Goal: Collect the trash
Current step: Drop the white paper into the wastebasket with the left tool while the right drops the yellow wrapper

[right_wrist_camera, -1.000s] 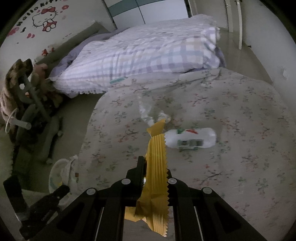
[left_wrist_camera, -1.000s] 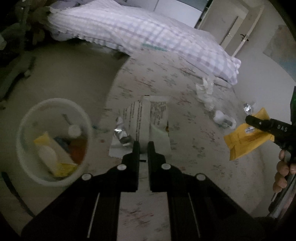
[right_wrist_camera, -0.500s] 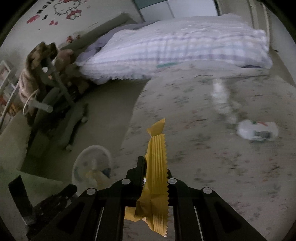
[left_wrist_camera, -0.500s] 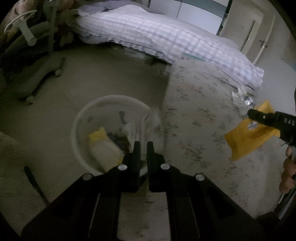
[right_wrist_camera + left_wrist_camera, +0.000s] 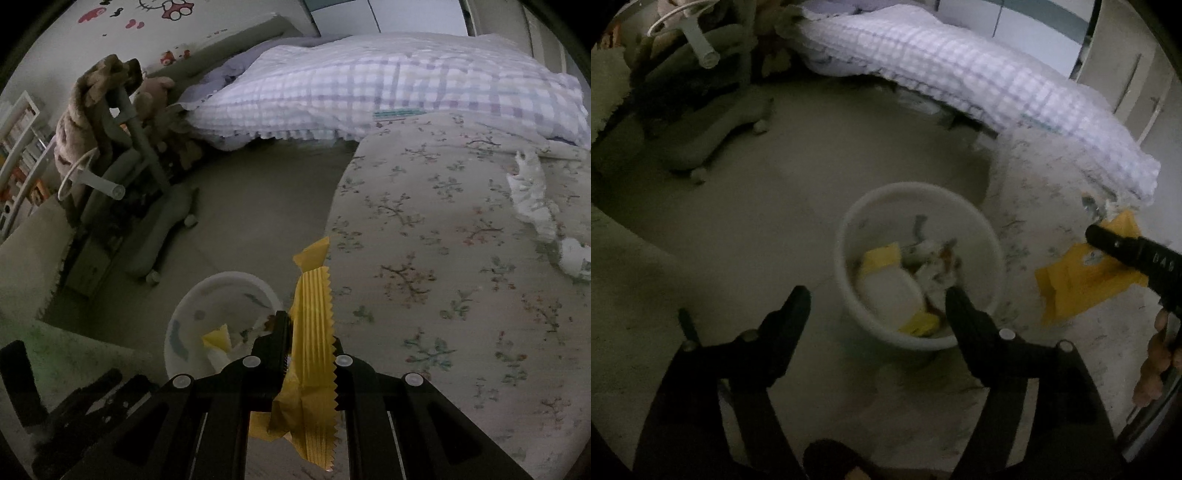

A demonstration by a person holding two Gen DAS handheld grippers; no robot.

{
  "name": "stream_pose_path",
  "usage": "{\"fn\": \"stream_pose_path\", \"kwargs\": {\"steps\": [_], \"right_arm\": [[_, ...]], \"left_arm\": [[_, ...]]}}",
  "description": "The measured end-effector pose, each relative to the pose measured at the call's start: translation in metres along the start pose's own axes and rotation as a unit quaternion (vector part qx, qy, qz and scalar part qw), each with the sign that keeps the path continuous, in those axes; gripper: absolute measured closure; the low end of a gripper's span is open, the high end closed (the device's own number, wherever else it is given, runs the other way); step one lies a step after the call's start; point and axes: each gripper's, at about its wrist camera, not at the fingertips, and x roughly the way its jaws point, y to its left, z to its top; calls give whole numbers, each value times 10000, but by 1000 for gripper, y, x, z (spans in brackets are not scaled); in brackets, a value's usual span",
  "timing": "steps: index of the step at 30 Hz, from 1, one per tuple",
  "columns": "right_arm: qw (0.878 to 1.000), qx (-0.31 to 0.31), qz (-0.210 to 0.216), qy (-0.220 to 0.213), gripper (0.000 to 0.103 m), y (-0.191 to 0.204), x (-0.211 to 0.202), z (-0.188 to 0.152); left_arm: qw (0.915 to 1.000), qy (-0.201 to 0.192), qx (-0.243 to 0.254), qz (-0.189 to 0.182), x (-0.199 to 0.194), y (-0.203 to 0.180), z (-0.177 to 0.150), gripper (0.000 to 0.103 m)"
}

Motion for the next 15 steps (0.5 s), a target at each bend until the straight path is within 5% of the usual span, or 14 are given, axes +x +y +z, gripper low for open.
{"fn": "stream_pose_path", "kwargs": {"steps": [11, 15], "right_arm": [[9989, -107, 375, -256, 90, 27, 24, -1], [9978, -68, 659, -53, 64, 31, 33, -3]], "left_arm": [[9998, -72, 50, 153, -7, 15, -5, 18], [9998, -82, 73, 158, -7, 15, -5, 18]]}}
